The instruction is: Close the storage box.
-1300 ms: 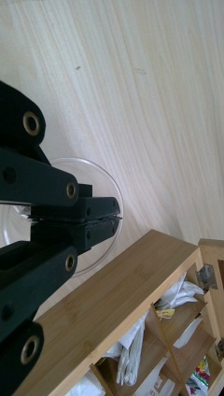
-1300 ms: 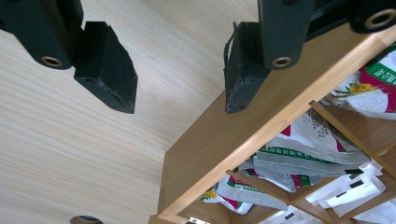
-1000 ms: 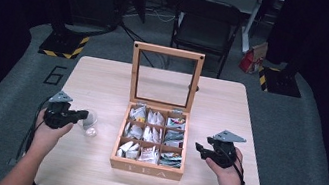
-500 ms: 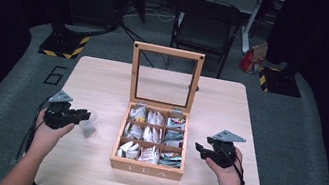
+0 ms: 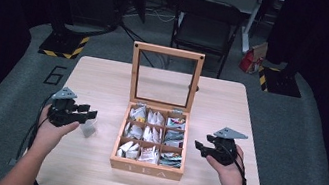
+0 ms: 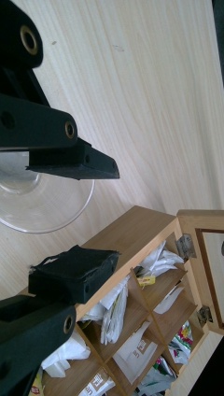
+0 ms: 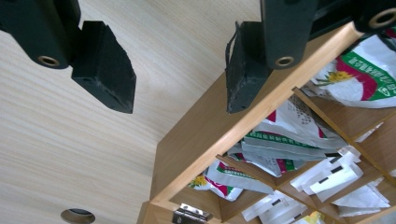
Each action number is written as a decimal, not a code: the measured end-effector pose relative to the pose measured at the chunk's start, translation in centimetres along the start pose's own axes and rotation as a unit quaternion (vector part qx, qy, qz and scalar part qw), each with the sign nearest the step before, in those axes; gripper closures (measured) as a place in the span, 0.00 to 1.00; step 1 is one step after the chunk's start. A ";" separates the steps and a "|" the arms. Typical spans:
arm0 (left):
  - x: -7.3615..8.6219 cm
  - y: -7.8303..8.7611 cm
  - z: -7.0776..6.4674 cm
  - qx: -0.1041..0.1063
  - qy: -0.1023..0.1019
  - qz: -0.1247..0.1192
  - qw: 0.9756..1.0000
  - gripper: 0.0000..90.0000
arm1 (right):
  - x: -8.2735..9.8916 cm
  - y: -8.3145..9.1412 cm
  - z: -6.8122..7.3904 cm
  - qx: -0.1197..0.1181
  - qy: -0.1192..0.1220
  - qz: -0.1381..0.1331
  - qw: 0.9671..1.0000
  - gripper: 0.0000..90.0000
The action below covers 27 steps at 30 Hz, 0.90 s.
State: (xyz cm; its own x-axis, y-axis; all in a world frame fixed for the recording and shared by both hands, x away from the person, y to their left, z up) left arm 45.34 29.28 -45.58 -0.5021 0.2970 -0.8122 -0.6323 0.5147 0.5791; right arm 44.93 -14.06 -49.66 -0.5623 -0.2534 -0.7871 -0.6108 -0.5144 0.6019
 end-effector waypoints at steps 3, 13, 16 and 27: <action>-0.1 0.0 -0.2 0.001 0.002 -0.002 1.000 0.59 | -0.3 0.1 0.2 -0.004 0.004 0.001 1.000 0.47; -0.5 -0.3 -0.7 0.007 -0.004 0.003 1.000 0.57 | -1.2 0.2 0.7 -0.012 0.017 0.011 1.000 0.47; -0.6 -0.3 -0.9 0.009 -0.006 0.003 1.000 0.57 | -1.7 0.2 0.6 -0.013 0.015 0.012 1.000 0.47; -0.8 -0.6 -1.4 0.015 -0.010 0.006 1.000 0.56 | -4.1 0.3 0.3 -0.017 0.021 0.009 1.000 0.47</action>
Point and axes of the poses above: each handheld gripper's, and its own axes: y roughly backward along the jaws, x roughly out of its underside, z roughly to its left, the point moved 7 cm from there along -y, roughly forward along the jaws, and after that the axes turned 5 degrees about -y, right-handed, at the moved point
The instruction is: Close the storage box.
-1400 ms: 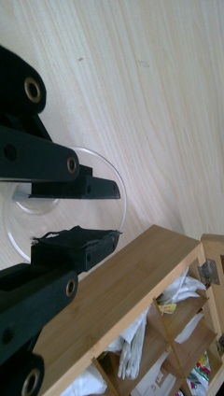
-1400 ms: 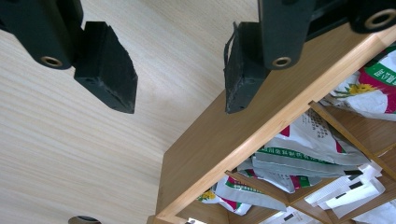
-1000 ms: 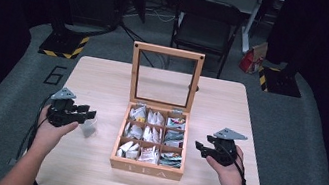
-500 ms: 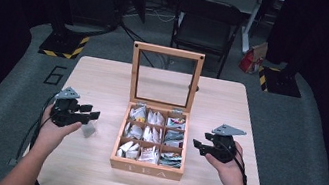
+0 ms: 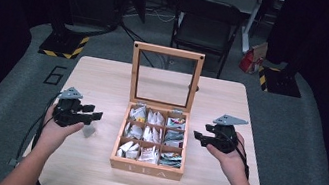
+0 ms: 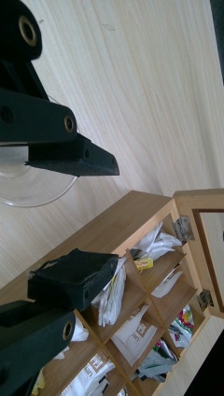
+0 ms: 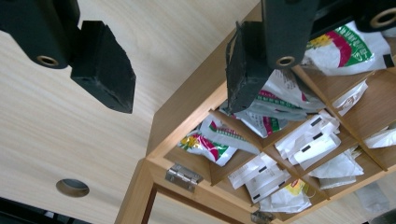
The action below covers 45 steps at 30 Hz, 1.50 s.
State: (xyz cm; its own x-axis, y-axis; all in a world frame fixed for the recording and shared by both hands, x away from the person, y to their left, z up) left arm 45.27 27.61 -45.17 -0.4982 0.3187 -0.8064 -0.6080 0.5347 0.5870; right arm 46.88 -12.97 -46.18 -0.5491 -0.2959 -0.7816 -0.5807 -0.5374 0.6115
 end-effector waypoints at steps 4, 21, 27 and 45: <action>-0.2 -0.3 -0.2 0.003 -0.002 0.000 1.000 0.56 | -0.9 -0.1 -0.2 0.001 0.006 0.002 1.000 0.47; -0.5 -0.7 -1.1 0.014 -0.014 0.002 1.000 0.56 | -3.8 -1.3 -0.7 -0.001 0.016 0.008 1.000 0.47; -0.3 -0.6 -1.1 0.013 -0.011 0.001 1.000 0.56 | -4.7 -1.8 -0.9 -0.004 0.009 0.006 1.000 0.47; -0.5 -0.6 -1.4 0.014 -0.017 -0.001 1.000 0.56 | -8.5 -2.8 -1.9 -0.012 0.005 -0.007 1.000 0.46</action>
Point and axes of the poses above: each handheld gripper's, and its own axes: y roughly backward along the jaws, x roughly out of its underside, z roughly to its left, the point moved 7 cm from there along -y, roughly forward along the jaws, and after that the axes turned 5 degrees about -y, right-handed, at the moved point
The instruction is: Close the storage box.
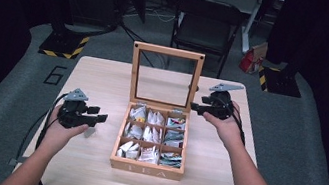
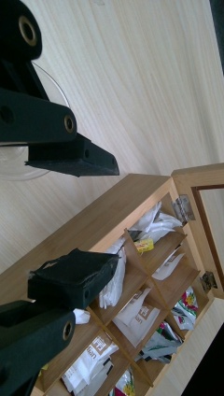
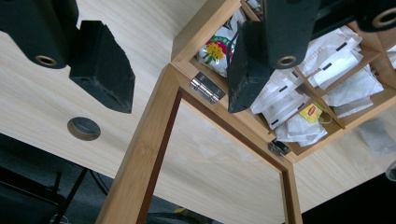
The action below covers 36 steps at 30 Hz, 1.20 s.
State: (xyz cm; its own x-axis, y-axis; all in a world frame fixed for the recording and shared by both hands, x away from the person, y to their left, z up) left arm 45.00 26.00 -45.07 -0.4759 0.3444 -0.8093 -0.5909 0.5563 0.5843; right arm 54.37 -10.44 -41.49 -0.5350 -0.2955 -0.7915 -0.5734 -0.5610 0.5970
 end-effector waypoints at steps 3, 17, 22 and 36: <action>-0.1 -0.1 -0.2 0.003 -0.002 0.000 1.000 0.56 | -0.4 0.0 -0.3 0.006 0.001 0.002 1.000 0.46; -0.4 -0.4 -0.4 0.009 -0.004 0.004 1.000 0.56 | -1.8 -1.4 -1.1 0.009 0.003 0.008 1.000 0.45; -0.5 -0.4 -0.5 0.012 -0.006 0.004 1.000 0.56 | -2.1 -2.1 -1.2 0.010 0.006 0.013 1.000 0.45; -0.4 -0.3 -0.5 0.011 -0.005 0.003 1.000 0.56 | -2.9 -3.7 -1.6 0.013 -0.003 0.015 1.000 0.44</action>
Point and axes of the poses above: each handheld gripper's, and its own axes: y roughly backward along the jaws, x roughly out of its underside, z roughly to its left, the point moved 7 cm from there along -y, roughly forward along the jaws, and after that the axes turned 5 degrees about -y, right-handed, at the moved point
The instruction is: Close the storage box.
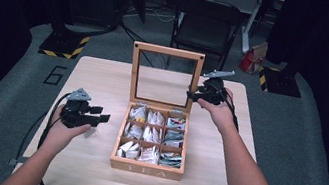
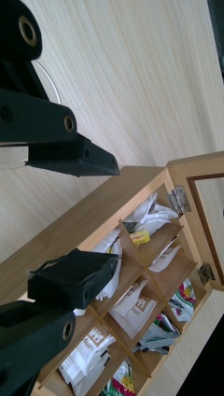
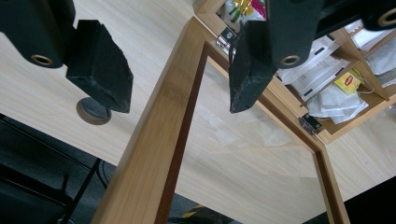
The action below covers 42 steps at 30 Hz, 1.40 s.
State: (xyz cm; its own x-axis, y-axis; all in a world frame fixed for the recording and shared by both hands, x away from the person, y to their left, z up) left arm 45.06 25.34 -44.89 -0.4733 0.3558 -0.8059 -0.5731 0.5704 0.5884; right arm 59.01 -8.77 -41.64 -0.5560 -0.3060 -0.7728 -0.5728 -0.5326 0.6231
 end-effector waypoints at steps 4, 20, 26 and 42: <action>0.1 -0.1 0.0 0.000 0.001 0.000 1.000 0.56 | -0.2 -0.2 0.2 -0.008 -0.002 -0.006 1.000 0.44; 0.4 -0.1 0.0 0.001 0.002 0.003 1.000 0.56 | -0.6 -0.7 0.4 -0.011 0.001 -0.014 1.000 0.43; 0.3 -0.2 0.0 0.001 0.002 0.002 1.000 0.56 | -0.6 -0.3 0.6 -0.017 -0.005 -0.011 1.000 0.45; -0.4 -0.1 0.0 -0.004 0.000 -0.004 1.000 0.56 | -0.3 0.8 0.5 -0.033 -0.015 -0.021 0.999 0.59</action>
State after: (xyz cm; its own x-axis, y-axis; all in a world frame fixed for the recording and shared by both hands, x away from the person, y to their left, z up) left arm 45.30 25.17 -44.59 -0.4681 0.3510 -0.8109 -0.5822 0.5678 0.5819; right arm 58.43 -8.72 -40.90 -0.5506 -0.2592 -0.7935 -0.5555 -0.5958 0.5800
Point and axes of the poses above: each handheld gripper's, and its own axes: y roughly backward along the jaws, x roughly out of its underside, z roughly to its left, the point moved 7 cm from there along -y, roughly forward along the jaws, and after that the axes turned 5 degrees about -y, right-handed, at the moved point
